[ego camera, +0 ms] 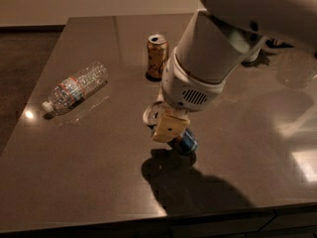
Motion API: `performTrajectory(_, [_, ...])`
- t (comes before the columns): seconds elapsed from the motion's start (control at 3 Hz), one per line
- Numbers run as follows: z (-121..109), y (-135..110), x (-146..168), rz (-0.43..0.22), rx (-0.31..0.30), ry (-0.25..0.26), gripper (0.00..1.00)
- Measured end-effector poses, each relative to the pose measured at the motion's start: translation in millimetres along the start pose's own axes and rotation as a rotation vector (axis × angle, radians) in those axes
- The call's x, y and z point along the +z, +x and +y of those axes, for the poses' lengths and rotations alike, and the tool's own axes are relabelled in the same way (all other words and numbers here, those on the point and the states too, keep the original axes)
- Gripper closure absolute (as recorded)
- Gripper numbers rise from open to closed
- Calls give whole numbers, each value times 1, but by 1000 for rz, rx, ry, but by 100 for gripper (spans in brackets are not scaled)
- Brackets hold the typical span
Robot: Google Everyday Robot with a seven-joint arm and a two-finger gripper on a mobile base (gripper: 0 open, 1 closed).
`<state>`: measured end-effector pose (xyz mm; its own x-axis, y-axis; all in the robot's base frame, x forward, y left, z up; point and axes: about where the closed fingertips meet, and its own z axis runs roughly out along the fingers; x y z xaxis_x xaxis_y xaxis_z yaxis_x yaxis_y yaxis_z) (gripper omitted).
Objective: Knock redbull can over
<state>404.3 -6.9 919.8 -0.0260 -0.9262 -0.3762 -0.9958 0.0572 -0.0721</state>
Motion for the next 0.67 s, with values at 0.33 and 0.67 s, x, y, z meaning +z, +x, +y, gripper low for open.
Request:
performTrajectory(0.33, [-9, 15, 5, 124, -30, 21, 100])
performTrajectory(0.67, [-16, 24, 19, 236, -67, 19, 74])
